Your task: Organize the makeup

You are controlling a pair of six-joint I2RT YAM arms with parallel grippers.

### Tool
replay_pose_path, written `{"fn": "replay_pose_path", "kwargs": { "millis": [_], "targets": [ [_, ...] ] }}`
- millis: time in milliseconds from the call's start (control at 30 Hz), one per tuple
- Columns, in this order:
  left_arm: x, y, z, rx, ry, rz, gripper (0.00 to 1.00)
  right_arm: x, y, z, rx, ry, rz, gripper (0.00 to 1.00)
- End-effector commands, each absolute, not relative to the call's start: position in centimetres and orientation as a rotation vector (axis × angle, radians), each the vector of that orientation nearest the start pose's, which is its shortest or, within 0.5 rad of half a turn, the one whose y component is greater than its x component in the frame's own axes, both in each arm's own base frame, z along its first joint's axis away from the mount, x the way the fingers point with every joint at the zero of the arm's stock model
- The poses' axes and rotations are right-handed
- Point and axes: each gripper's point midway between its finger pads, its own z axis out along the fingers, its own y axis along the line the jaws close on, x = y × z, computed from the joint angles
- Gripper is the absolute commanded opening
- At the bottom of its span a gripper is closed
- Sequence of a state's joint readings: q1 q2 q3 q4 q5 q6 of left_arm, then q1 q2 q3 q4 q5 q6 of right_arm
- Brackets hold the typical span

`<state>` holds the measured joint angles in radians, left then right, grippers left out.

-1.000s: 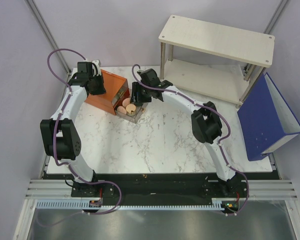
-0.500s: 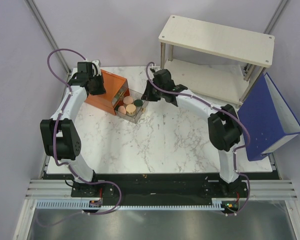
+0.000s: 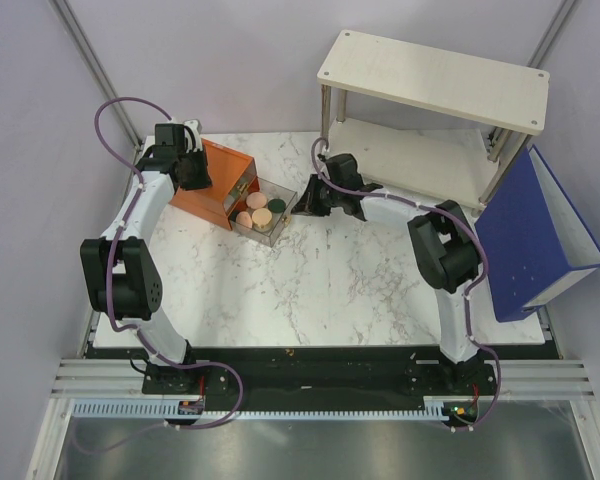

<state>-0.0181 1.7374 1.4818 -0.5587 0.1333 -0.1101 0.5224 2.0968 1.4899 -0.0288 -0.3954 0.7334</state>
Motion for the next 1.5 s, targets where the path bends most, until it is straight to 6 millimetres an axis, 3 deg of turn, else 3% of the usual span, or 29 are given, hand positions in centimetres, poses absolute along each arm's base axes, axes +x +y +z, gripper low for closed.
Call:
{"fn": "replay_pose_path", "kwargs": {
  "millis": [0,233,433,667,800,833,867,933,1000,1200,1233,1300,1400,1433,1467],
  "targets": [
    [38.2,-3.4,8.8,-0.060,2.767,-0.203,0.02,43.7,37.6,9.9,0.001,2.345,1.212,0.00],
    [38.1,-3.2,8.8,-0.059,2.768,-0.187,0.02,45.0,38.6,9.1,0.032,2.348,1.240,0.00],
    [37.7,-3.2,8.5,-0.058,2.780,-0.187,0.02,45.8,40.6,8.9,0.077,2.325,1.321,0.00],
    [37.5,-3.2,8.3,-0.055,2.786,-0.193,0.02,46.3,45.6,8.3,0.095,2.286,1.470,0.00],
    [37.3,-3.2,8.3,-0.054,2.792,-0.190,0.02,47.1,48.4,9.2,0.135,2.225,1.581,0.00],
    [37.3,-3.2,8.3,-0.055,2.794,-0.188,0.02,47.2,48.9,8.3,0.151,2.233,1.592,0.00],
    [37.2,-3.2,8.3,-0.055,2.797,-0.190,0.02,47.6,49.6,9.4,0.146,2.200,1.618,0.00],
    [37.1,-3.2,8.3,-0.055,2.798,-0.190,0.02,47.9,50.3,8.8,0.180,2.201,1.641,0.00],
    [37.1,-3.2,8.3,-0.057,2.797,-0.188,0.02,48.3,50.9,10.0,0.183,2.166,1.667,0.00],
    [37.2,-3.0,8.5,-0.057,2.794,-0.175,0.02,49.0,50.4,10.8,0.238,2.121,1.653,0.00],
    [37.3,-3.1,8.6,-0.059,2.791,-0.178,0.02,49.1,50.0,11.9,0.212,2.102,1.638,0.00],
    [37.6,-3.1,9.0,-0.057,2.781,-0.184,0.02,49.0,48.8,11.5,0.201,2.128,1.582,0.00],
    [38.2,-3.1,9.7,-0.054,2.762,-0.178,0.02,48.8,46.2,12.8,0.165,2.119,1.504,0.00],
    [38.3,-3.0,9.9,-0.050,2.763,-0.175,0.02,49.0,45.0,15.1,0.148,2.087,1.488,0.00],
    [38.9,-3.0,10.7,-0.044,2.743,-0.172,0.02,48.7,44.0,14.5,0.110,2.102,1.441,0.00]
  ]
}}
